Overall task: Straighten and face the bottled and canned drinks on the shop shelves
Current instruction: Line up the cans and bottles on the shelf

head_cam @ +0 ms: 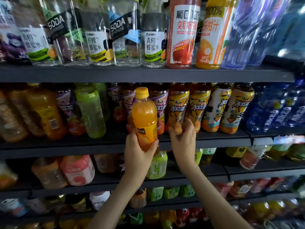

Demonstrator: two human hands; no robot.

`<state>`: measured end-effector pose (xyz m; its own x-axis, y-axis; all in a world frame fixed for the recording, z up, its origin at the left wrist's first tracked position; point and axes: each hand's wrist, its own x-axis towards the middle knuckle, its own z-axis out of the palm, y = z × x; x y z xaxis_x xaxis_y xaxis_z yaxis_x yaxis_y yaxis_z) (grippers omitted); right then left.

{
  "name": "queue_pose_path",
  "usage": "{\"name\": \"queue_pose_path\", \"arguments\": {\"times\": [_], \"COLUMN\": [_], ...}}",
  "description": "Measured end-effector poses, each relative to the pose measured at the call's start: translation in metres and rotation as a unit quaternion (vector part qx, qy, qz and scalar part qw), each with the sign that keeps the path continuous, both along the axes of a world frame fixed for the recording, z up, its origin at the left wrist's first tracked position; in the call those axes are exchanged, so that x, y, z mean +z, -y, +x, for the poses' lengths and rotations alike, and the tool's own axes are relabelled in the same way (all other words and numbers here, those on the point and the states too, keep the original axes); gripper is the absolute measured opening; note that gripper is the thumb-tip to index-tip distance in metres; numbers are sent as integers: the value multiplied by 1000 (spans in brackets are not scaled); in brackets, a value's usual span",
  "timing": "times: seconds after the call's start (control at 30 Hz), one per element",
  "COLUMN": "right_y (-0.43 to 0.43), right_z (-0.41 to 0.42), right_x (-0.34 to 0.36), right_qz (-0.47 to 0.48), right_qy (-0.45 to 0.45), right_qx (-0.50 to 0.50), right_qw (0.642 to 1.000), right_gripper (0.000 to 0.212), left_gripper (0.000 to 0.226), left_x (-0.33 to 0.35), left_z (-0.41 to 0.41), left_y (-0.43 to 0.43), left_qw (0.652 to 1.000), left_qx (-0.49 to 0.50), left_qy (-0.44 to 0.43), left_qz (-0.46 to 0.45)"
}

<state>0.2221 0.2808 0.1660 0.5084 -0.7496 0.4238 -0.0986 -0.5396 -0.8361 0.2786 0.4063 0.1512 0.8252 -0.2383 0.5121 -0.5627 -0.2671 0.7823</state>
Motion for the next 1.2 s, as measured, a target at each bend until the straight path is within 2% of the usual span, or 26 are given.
{"name": "queue_pose_path", "arguments": {"times": [0.1,0.17,0.23,0.37,0.53,0.77,0.9,1.07,1.2], "right_y": [-37,-59,-78,-115,-192,-318,-399,-482,-511], "right_z": [-14,-13,-4,20,50,101,136,171,193], "right_x": [1,2,1,-6,-13,-8,-2,5,8], "right_qz": [53,58,46,34,29,23,34,85,106], "right_qy": [37,2,-43,-83,-105,-82,-63,-56,-49], "right_qx": [165,244,278,329,428,461,454,450,437], "right_qw": [984,968,958,940,897,883,888,887,892], "right_gripper": [45,50,55,37,35,34,30,24,22], "left_gripper": [72,76,72,46,61,54,43,52,56], "left_x": [-3,-6,-12,-26,-37,-33,-21,-8,-3], "left_z": [-8,-11,-12,-12,-7,31,69,114,144], "left_y": [-15,-29,-47,-98,-180,-304,-394,-491,-521], "left_qw": [1000,1000,999,993,974,962,973,977,979], "left_qx": [-7,3,33,89,197,247,206,168,153], "left_qy": [-8,-15,-36,-74,-97,-111,-102,-111,-96], "left_qz": [0,-1,7,20,49,23,26,72,98]}}
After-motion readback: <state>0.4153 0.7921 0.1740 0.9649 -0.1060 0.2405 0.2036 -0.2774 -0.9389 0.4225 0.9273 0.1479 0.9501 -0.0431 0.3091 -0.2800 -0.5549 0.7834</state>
